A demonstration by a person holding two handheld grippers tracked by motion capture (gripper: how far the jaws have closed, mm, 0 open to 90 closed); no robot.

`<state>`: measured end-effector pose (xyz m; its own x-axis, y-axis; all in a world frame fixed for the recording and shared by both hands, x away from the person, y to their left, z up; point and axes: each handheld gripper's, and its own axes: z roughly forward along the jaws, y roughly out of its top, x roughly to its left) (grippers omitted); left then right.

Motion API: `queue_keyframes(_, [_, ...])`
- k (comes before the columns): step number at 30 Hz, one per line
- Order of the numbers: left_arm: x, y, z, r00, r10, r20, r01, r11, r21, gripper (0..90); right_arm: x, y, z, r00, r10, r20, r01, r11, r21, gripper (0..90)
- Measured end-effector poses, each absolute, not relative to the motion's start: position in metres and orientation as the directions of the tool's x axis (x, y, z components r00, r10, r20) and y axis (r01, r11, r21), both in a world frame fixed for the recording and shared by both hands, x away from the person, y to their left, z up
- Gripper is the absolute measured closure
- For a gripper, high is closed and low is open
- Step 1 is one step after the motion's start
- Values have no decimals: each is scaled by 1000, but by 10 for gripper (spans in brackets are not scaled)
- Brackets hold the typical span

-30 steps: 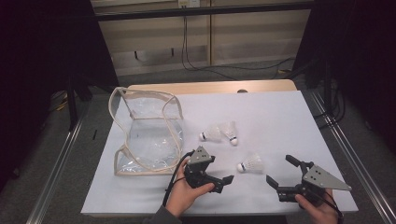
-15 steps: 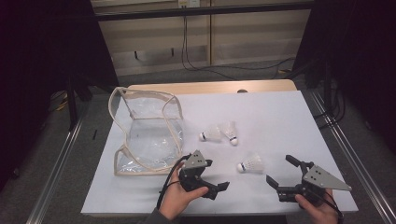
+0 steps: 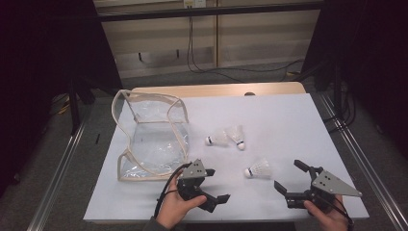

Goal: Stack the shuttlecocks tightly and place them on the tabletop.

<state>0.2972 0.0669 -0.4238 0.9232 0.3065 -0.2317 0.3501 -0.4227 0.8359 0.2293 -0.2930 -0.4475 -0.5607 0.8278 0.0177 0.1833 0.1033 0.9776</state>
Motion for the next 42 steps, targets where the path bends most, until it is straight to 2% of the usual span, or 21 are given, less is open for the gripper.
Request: queue_keyframes(42, [288, 117, -424, 918, 325, -230, 360, -432, 827, 61, 230, -293, -448, -558, 830, 17, 183, 104, 978, 17])
